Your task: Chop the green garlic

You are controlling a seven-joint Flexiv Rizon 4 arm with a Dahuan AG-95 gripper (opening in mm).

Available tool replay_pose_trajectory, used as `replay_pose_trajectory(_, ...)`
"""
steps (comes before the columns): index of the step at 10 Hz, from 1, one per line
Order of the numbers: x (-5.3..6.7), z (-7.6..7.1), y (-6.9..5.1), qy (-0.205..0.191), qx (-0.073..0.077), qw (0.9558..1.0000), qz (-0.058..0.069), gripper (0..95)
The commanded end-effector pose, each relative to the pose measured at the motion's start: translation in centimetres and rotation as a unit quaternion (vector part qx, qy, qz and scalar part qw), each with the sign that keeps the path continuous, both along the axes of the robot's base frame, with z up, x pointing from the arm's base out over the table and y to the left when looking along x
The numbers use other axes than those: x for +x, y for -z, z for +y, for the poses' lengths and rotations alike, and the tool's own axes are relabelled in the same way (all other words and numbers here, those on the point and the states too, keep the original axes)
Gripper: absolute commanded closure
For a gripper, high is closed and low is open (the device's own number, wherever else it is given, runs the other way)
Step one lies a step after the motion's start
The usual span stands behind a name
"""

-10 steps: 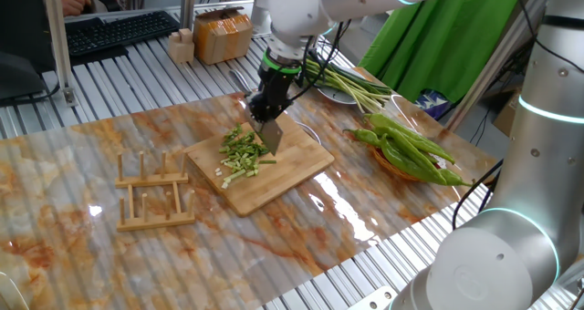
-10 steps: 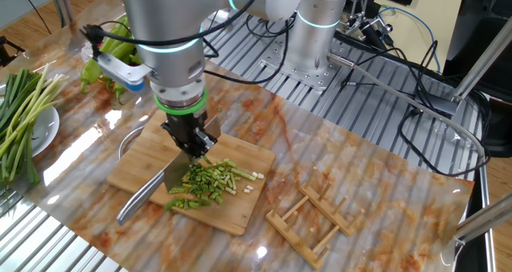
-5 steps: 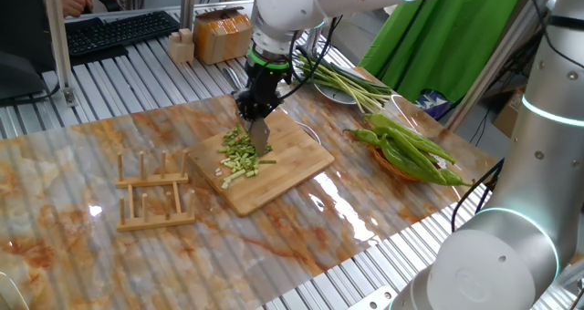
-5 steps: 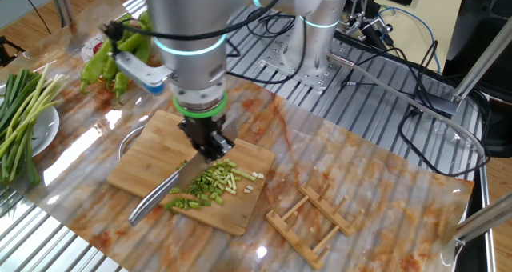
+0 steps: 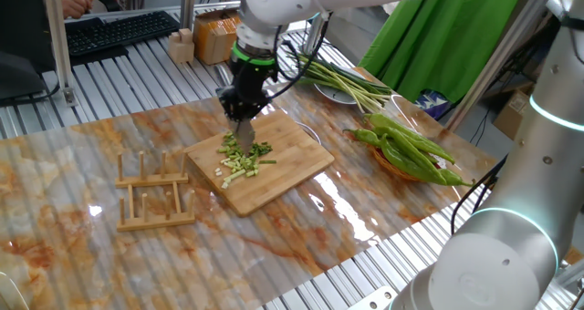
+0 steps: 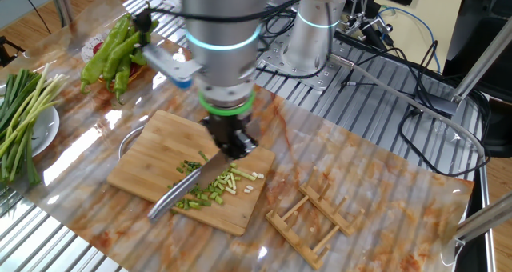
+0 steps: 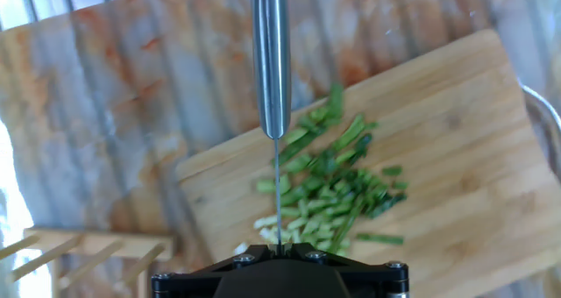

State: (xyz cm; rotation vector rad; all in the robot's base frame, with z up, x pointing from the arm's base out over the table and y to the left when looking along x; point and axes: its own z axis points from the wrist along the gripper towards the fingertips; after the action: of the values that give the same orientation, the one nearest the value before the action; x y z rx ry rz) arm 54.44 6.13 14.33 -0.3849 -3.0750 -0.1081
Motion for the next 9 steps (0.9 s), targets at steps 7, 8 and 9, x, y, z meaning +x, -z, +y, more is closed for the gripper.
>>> replay_pose_trajectory(7, -2.6, 4.3, -0.4, 0.006, -0.018, 0.9998, 0.0, 95.0)
replay_pose_trajectory(8, -2.5, 4.4, -0.2, 0.003, -0.021, 0.9998, -0.001, 95.0)
replay_pose_trajectory(9, -2.4, 4.4, 0.0, 0.003, -0.021, 0.9998, -0.002, 95.0)
